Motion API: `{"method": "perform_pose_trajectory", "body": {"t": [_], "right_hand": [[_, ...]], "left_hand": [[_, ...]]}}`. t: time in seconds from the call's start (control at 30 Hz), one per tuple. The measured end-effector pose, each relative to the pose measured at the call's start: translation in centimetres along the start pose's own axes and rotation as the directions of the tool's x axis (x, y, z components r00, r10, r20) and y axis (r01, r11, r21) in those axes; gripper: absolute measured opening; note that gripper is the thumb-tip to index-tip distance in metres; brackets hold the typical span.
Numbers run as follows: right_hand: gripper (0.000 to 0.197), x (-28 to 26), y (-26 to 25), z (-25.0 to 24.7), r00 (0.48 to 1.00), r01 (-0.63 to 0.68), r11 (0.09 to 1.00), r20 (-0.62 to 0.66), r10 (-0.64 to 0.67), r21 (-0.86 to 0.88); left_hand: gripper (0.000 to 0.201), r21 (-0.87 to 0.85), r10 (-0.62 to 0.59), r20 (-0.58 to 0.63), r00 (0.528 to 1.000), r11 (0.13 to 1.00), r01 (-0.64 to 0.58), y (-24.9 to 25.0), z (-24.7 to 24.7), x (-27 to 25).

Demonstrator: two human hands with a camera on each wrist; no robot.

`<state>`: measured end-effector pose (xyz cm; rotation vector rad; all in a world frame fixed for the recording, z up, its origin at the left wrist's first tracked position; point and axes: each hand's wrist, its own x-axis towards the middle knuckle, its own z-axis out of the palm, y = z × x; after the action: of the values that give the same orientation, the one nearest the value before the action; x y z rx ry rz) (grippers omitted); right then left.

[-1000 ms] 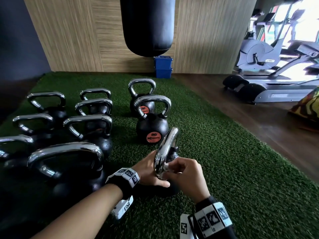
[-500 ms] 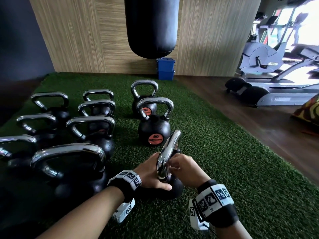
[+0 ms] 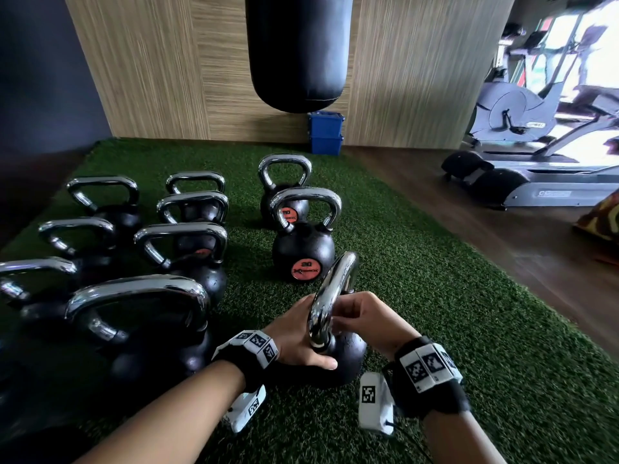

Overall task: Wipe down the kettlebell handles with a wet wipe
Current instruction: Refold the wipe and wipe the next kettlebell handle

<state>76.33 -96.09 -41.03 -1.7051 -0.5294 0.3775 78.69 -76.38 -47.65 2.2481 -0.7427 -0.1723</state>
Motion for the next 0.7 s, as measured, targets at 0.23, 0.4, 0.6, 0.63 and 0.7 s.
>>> {"method": "perform_pose_trajectory", "body": {"t": [0.23,0.4,0.6,0.63,0.7], "right_hand": [[0.037,-0.4,0.3,1.3,0.988,0.025,0.662,-0.121,0.099,0.749],[0.035,0.2,0.7,1.7,0.976,0.104,0.571,-0.194,0.098,0.814],[0.021,1.8,0.8,1.5,0.904,0.267,0.593,-0.411,0.119,0.759],[0.020,2.0,0.8,1.5,0.891,0.291,0.604,-0.441,0.112,0.742],[0.025,2.2,0.8,1.6,0.873,0.313,0.669,-0.481,0.077,0.674]], "left_hand": [[0.103,-0.023,-0.011,-0.018,1.000,1.000,0.010,-0.3,0.2,0.2],[0.096,-0.005,0.016,-0.031,0.999,1.000,-0.016,0.0,0.0,0.2],[0.093,-0.076,-0.023,-0.010,1.000,0.997,0.022,0.0,0.0,0.0],[0.093,-0.080,-0.027,-0.016,1.000,0.996,0.026,0.1,0.0,-0.1],[0.100,-0.073,-0.019,-0.050,0.999,0.997,0.015,0.3,-0.1,-0.1]]}}
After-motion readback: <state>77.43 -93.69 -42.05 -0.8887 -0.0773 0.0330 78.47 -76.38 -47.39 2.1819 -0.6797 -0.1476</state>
